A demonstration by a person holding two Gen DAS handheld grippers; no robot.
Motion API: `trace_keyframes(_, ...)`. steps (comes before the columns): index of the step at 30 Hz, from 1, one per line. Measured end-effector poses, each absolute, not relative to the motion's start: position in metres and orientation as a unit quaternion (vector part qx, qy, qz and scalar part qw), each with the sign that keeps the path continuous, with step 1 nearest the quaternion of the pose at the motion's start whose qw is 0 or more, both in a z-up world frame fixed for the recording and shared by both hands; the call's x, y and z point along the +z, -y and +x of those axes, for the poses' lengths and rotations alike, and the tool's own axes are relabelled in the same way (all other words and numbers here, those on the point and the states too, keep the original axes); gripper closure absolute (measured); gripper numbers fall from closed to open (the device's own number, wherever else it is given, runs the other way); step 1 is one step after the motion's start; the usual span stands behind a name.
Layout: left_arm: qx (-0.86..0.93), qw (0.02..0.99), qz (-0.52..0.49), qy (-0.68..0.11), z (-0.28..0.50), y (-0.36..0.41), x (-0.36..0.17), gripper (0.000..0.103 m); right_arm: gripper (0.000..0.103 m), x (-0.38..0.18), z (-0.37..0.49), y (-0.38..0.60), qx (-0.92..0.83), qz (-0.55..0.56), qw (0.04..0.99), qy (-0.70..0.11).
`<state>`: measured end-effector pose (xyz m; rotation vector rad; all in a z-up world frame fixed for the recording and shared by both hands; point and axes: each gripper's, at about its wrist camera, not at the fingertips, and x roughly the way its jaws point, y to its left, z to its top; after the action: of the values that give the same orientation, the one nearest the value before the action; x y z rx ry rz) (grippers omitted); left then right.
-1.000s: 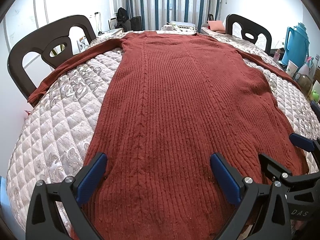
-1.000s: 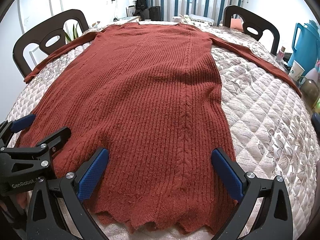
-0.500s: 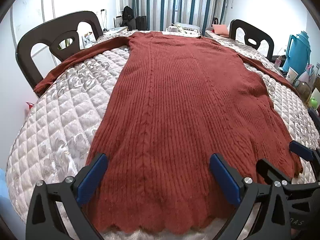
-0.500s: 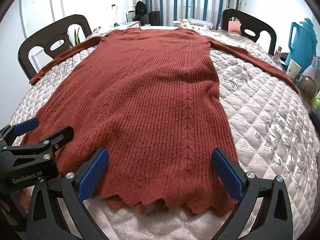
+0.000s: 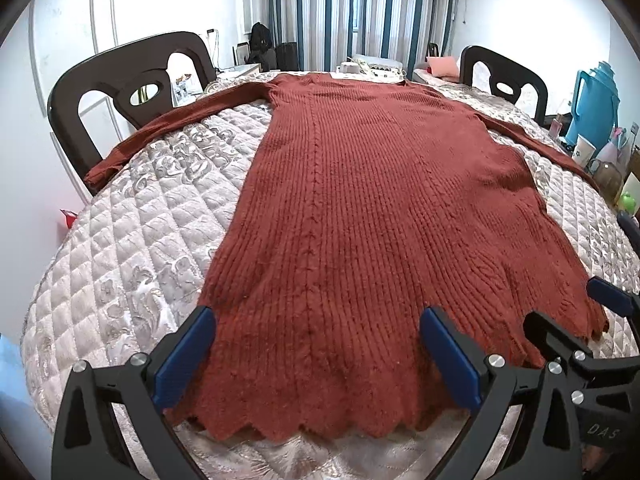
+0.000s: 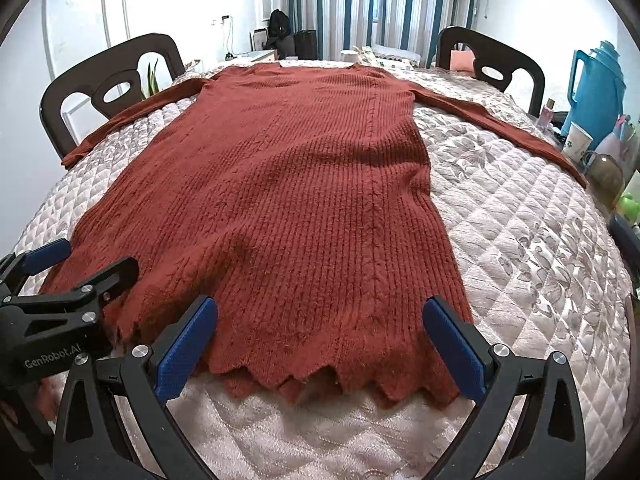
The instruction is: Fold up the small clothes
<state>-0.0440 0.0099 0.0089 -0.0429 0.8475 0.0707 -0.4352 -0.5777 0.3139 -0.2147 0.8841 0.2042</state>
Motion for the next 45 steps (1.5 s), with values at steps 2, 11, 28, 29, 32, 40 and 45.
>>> trace_keyframes(2,0.033,0.908,-0.025,-0.416,-0.042,-0.011,0.008,0.0,0.001,0.314,-0.435,0.578,0.099,-0.099,0.893,-0.427)
trace_keyframes(11,0.034,0.908,-0.019,-0.416,-0.045,-0.009,0.005,0.0,0.001,0.313,-0.436,0.576,0.099,-0.102,0.892,-0.429)
trace_keyframes(28,0.034,0.909,-0.016,-0.415,-0.044,-0.008,0.001,0.0,0.001,0.305,-0.436,0.574,0.095,-0.106,0.888,-0.436)
trace_keyframes(29,0.034,0.909,-0.016,-0.415,-0.044,-0.008,0.002,0.0,0.001,0.304,-0.436,0.574,0.095,-0.107,0.888,-0.436)
trace_keyframes(32,0.034,0.909,-0.016,-0.415,-0.044,-0.008,0.002,0.0,0.001,0.304,-0.435,0.575,0.095,-0.106,0.888,-0.437)
trace_keyframes(40,0.034,0.909,-0.016,-0.415,-0.044,-0.008,0.001,0.0,0.001,0.305,-0.435,0.575,0.095,-0.107,0.888,-0.436)
trace_keyframes(45,0.034,0.909,-0.016,-0.416,-0.045,-0.007,0.001,0.0,0.001,0.305,-0.435,0.575,0.095,-0.107,0.888,-0.437)
